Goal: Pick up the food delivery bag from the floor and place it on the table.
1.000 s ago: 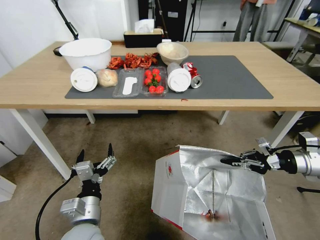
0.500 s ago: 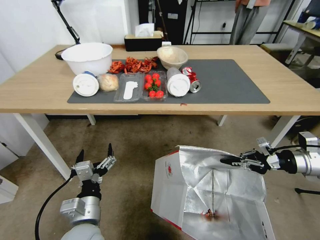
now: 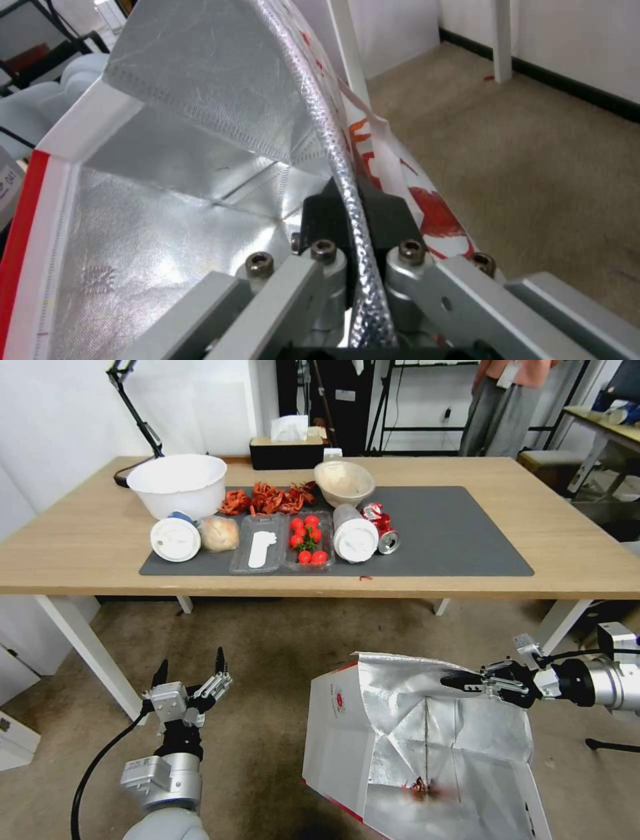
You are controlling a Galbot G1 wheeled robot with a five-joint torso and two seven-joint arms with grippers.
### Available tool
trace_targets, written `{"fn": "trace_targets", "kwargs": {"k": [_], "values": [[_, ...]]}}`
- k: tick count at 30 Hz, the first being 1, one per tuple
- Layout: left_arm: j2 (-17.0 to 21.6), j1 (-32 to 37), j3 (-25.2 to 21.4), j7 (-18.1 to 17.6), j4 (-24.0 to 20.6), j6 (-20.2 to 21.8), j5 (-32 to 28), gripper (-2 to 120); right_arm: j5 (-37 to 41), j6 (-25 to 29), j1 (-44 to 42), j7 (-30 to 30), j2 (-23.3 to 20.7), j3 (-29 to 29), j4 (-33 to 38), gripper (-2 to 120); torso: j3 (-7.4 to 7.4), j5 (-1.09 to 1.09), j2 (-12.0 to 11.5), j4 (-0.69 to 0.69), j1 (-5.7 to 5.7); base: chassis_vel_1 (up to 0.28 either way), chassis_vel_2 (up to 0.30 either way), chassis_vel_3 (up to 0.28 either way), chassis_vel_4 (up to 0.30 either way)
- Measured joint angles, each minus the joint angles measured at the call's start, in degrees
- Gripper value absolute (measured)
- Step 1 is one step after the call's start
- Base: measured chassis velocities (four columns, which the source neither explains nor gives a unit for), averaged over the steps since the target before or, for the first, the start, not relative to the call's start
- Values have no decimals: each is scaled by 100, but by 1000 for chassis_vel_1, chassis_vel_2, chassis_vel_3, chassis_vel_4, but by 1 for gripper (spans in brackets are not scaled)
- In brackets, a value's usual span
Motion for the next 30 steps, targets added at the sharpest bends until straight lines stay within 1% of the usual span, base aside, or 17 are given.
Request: {"fn": "trace_targets", "kwargs": {"k": [6, 15, 21, 27, 30], "values": [[31, -6, -12, 0, 1, 0, -17, 100, -13, 4, 5, 1, 11, -1, -11, 0, 97, 0, 161, 0, 61, 0, 0, 0, 0], [31, -10, -7, 0, -1, 7, -19, 100, -22, 5, 5, 0, 22, -1, -11, 0, 205, 0, 333, 0, 125, 0, 0, 0, 0], [32, -6, -9, 2, -7, 9, -14, 100, -31, 5, 1, -8, 23, -1, -8, 0, 308, 0, 511, 0, 202, 0, 0, 0, 0], [30, 3, -7, 0, -20, 9, -13, 100, -41, 5, -1, -9, 32, -1, 6, 0, 379, 0, 626, 0, 244, 0, 0, 0, 0], [30, 5, -8, -2, -22, 9, -14, 100, -47, 5, -4, -9, 40, -1, 15, 0, 434, 0, 716, 0, 283, 0, 0, 0, 0]]}}
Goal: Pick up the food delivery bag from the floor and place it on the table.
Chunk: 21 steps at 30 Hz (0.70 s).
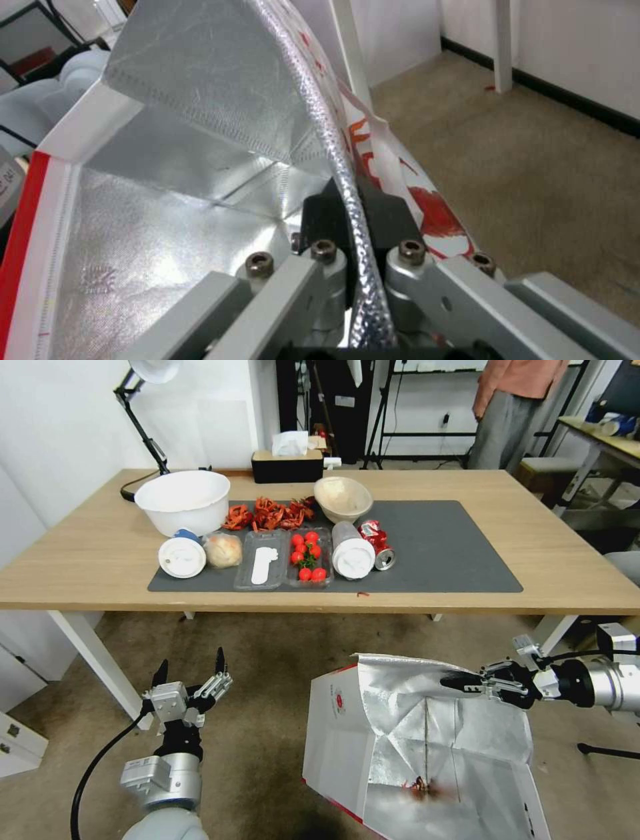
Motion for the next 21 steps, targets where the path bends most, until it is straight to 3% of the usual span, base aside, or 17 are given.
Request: {"fn": "trace_targets", "kwargs": {"k": [21], "values": [[0, -3, -2, -33, -26, 11, -2, 100, -17, 9, -2, -3, 5, 1, 25, 0, 300, 0, 512, -1, 208, 0, 0, 0, 0]]}}
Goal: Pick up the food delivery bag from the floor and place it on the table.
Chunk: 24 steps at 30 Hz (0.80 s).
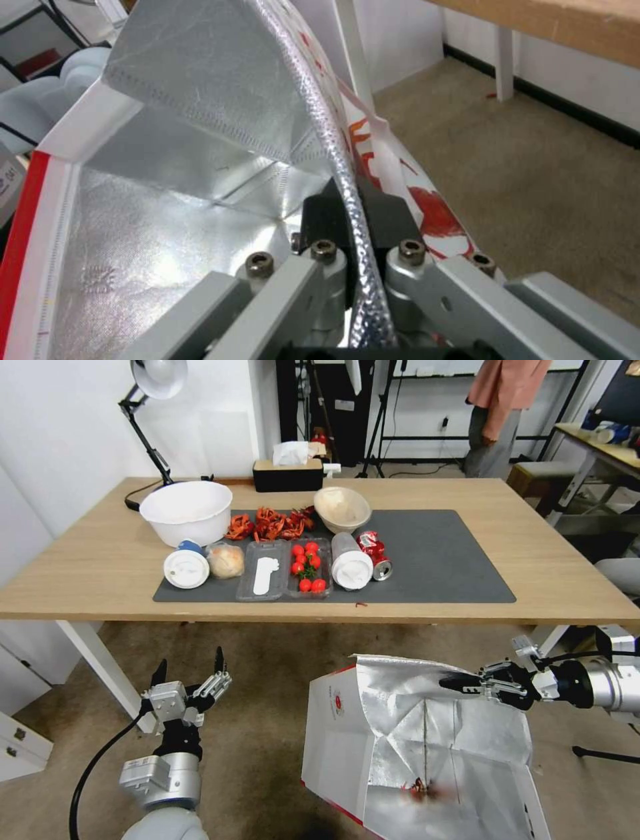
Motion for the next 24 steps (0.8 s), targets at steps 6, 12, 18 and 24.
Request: {"fn": "trace_targets", "kwargs": {"k": [6, 12, 18, 24], "values": [[0, 1, -2, -6, -6, 1, 0, 100, -2, 2, 0, -2, -2, 0, 0, 0, 73, 0, 126, 0, 56, 0, 0, 0, 0], [-5, 3, 2, -8, -6, 4, 0, 100, -7, 6, -2, -2, -9, 0, 0, 0, 160, 0, 277, 0, 120, 0, 0, 0, 0], [-2, 2, 2, -16, -7, 10, -12, 100, -12, 8, -1, -3, -10, -1, 0, 0, 235, 0, 406, 0, 173, 0, 0, 0, 0], [5, -1, -3, -21, -7, 16, -16, 100, -16, 11, 6, -3, -12, -10, -4, 0, 359, 0, 615, 0, 259, 0, 0, 0, 0]]}}
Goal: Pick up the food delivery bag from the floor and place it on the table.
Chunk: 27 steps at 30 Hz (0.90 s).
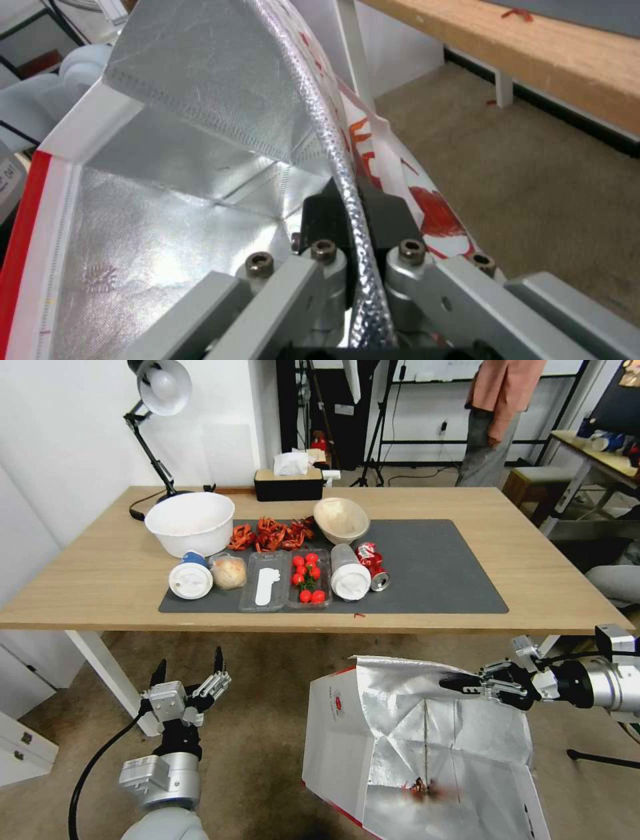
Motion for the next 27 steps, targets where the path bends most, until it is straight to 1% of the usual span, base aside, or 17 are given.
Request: {"fn": "trace_targets", "kwargs": {"k": [8, 10, 12, 16, 18, 19, 25, 27], "values": [[-1, 4, 9, -4, 0, 4, 0, 100, -28, 9, -7, 1, 26, -6, 7, 0, 138, 0, 246, 0, 108, 0, 0, 0, 0], [-1, 5, 9, -5, 0, 4, 1, 100, -29, 10, -8, 1, 27, -6, 7, 0, 146, 0, 261, 0, 115, 0, 0, 0, 0], [3, 9, 5, -8, -3, 6, 2, 100, -31, 12, -7, 1, 30, -6, 10, 0, 196, 0, 348, 0, 152, 0, 0, 0, 0], [5, 9, 1, -16, -5, 6, 2, 100, -31, 13, -6, 0, 31, -6, 11, 0, 232, 0, 410, 0, 177, 0, 0, 0, 0], [7, 11, -1, -20, -7, 7, 2, 100, -31, 13, -6, 1, 33, -6, 14, 0, 266, 0, 472, 0, 205, 0, 0, 0, 0], [8, 22, -2, -20, -20, 16, 1, 100, -31, 15, -5, 1, 36, -6, 17, 0, 305, 0, 538, 0, 234, 0, 0, 0, 0], [2, 27, -2, -12, -26, 18, -2, 100, -31, 18, -5, 4, 45, -6, 21, 0, 375, 0, 670, -1, 294, 0, 0, 0, 0], [6, 28, -10, -12, -26, 14, -6, 100, -31, 19, -4, 5, 51, -5, 24, 0, 405, 0, 725, 1, 320, 0, 0, 0, 0]]}}
